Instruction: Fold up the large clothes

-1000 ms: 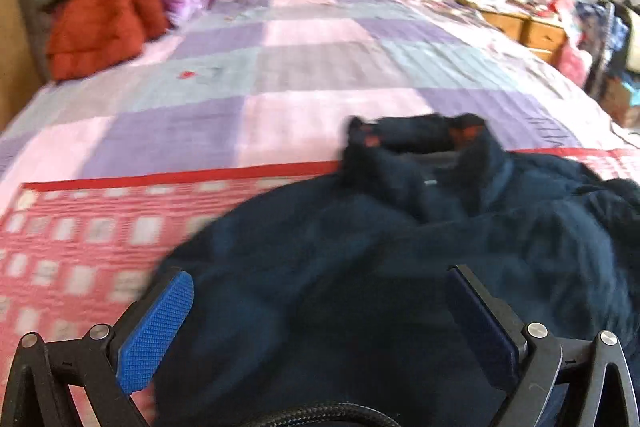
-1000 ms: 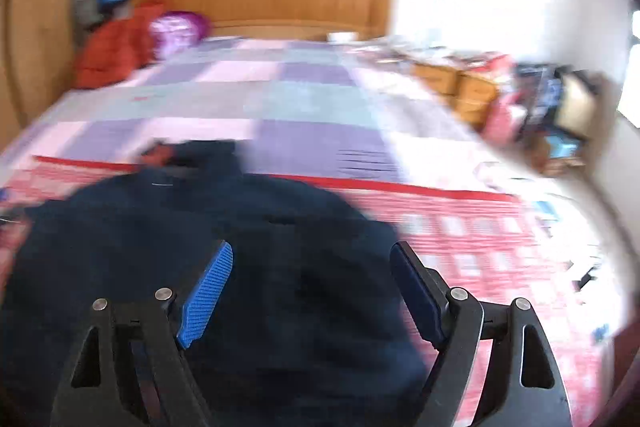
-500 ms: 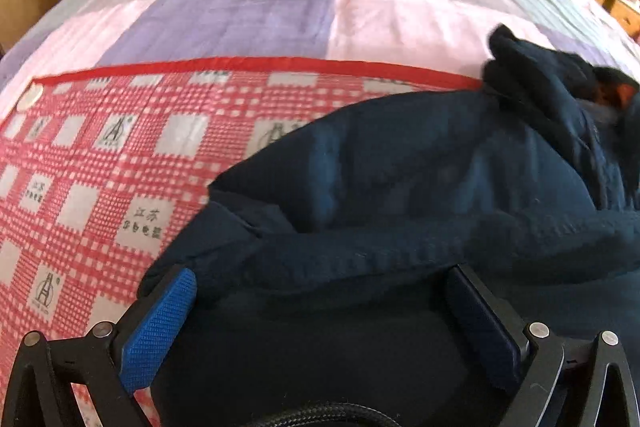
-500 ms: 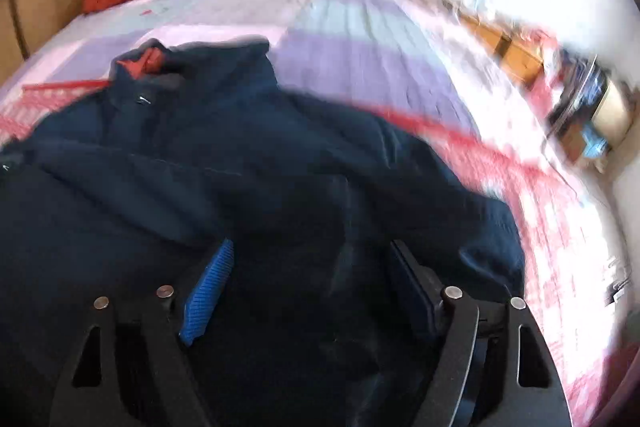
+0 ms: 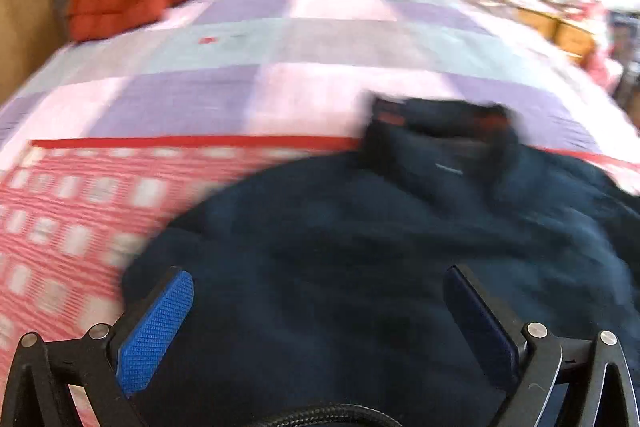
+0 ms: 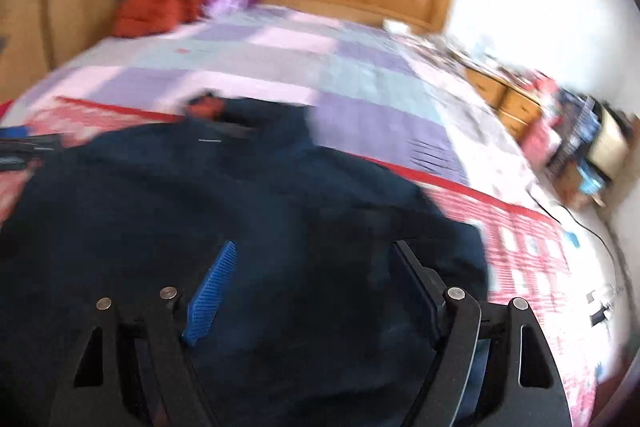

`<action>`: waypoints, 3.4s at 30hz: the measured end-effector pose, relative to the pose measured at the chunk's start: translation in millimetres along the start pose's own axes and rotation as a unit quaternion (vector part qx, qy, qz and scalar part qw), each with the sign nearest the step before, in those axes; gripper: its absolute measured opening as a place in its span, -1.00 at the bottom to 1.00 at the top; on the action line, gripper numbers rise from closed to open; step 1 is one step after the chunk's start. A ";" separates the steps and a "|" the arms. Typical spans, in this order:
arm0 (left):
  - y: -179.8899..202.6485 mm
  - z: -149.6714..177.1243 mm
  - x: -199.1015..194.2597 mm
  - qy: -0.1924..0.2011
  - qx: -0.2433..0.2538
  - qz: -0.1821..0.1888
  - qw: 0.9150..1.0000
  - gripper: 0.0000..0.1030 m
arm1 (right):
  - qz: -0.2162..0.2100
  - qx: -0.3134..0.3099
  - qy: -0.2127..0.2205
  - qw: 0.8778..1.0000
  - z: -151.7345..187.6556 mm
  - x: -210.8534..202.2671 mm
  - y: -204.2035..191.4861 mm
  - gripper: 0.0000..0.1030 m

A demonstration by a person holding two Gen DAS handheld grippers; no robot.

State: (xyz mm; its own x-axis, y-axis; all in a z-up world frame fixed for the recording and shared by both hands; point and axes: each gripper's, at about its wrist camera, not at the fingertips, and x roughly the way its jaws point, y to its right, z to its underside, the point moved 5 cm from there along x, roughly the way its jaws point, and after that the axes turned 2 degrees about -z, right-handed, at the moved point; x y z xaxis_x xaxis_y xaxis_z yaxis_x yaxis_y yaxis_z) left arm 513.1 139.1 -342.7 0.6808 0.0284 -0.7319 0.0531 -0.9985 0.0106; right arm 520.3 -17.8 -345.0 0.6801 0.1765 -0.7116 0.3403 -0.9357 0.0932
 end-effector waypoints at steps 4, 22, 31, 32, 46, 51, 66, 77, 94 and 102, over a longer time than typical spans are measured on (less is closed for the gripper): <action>27.1 43.2 29.0 -0.046 0.058 -0.009 0.997 1.00 | -0.010 -0.049 -0.053 0.997 30.3 21.0 -33.5 0.60; -45.6 -33.5 30.0 -0.005 -0.032 -0.020 0.999 1.00 | -0.055 0.028 -0.030 0.998 -32.5 30.3 -7.3 0.40; -129.0 4.0 91.8 -0.100 -0.068 -0.082 0.989 1.00 | -0.064 0.083 -0.112 0.988 -17.6 100.9 55.3 0.22; -140.8 7.4 95.3 -0.109 -0.071 -0.106 0.986 1.00 | -0.083 0.106 -0.119 0.984 -11.3 102.6 72.1 -0.15; -17.2 32.9 8.1 -0.002 0.057 -0.035 0.998 0.99 | -0.055 -0.010 -0.075 0.996 29.9 17.3 7.3 -0.06; -4.6 90.7 6.1 -0.041 0.061 -0.024 0.997 1.00 | -0.066 -0.033 -0.112 0.991 93.3 -2.4 3.0 0.05; -55.6 164.3 -31.1 -0.123 0.001 -0.043 0.991 0.99 | -0.064 -0.013 -0.152 0.986 166.6 -68.2 -12.1 0.10; -128.2 227.0 -88.3 -0.137 -0.059 -0.065 0.987 0.99 | 0.005 0.078 -0.169 0.982 244.0 -151.1 57.4 0.11; -112.3 335.4 -187.5 -0.205 0.045 -0.067 0.975 0.99 | 0.038 0.097 -0.265 0.959 419.3 -322.1 62.9 0.25; -133.6 375.0 -229.3 -0.223 0.051 -0.061 0.971 0.99 | 0.122 0.114 -0.332 0.928 497.7 -422.8 71.6 0.25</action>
State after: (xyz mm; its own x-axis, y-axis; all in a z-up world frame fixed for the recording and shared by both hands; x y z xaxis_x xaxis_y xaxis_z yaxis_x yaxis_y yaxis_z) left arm 75.9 248.8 -431.7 0.2879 0.1473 -0.9463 0.0258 -0.9889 -0.1461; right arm -66.1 -311.5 -384.1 0.1425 -0.2052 -0.9683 0.0303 -0.9769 0.2115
